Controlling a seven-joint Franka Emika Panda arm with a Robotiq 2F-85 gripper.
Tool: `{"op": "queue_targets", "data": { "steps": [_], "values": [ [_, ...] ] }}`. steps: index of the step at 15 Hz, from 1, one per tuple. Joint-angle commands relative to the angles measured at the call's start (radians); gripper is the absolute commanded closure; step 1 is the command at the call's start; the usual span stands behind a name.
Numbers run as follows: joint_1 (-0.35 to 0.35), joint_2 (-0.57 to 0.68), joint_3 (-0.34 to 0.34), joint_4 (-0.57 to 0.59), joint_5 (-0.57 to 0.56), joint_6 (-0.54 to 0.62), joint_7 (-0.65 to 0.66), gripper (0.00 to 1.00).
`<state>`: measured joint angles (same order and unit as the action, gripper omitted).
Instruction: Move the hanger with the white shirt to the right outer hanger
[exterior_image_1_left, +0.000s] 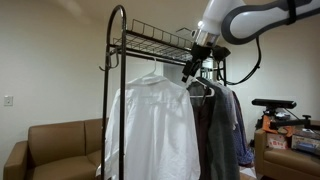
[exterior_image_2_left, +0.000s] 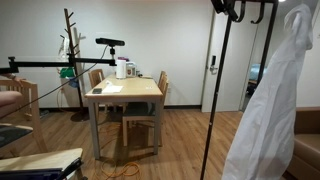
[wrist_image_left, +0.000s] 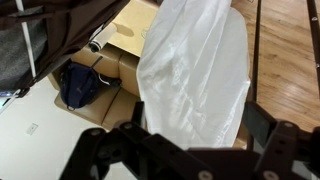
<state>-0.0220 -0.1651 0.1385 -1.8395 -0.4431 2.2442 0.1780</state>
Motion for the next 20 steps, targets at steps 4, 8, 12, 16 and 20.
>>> {"op": "queue_targets", "data": {
  "steps": [4, 8, 12, 16, 20],
  "values": [
    [0.017, 0.08, -0.053, 0.06, 0.074, 0.129, -0.041, 0.0],
    [0.004, 0.137, -0.093, 0.118, 0.069, 0.151, -0.041, 0.0],
    [0.01, 0.187, -0.129, 0.165, 0.175, 0.145, -0.122, 0.0],
    [0.015, 0.243, -0.129, 0.216, 0.327, 0.121, -0.263, 0.0],
    [0.006, 0.292, -0.129, 0.27, 0.416, 0.098, -0.364, 0.0]
  ]
}}
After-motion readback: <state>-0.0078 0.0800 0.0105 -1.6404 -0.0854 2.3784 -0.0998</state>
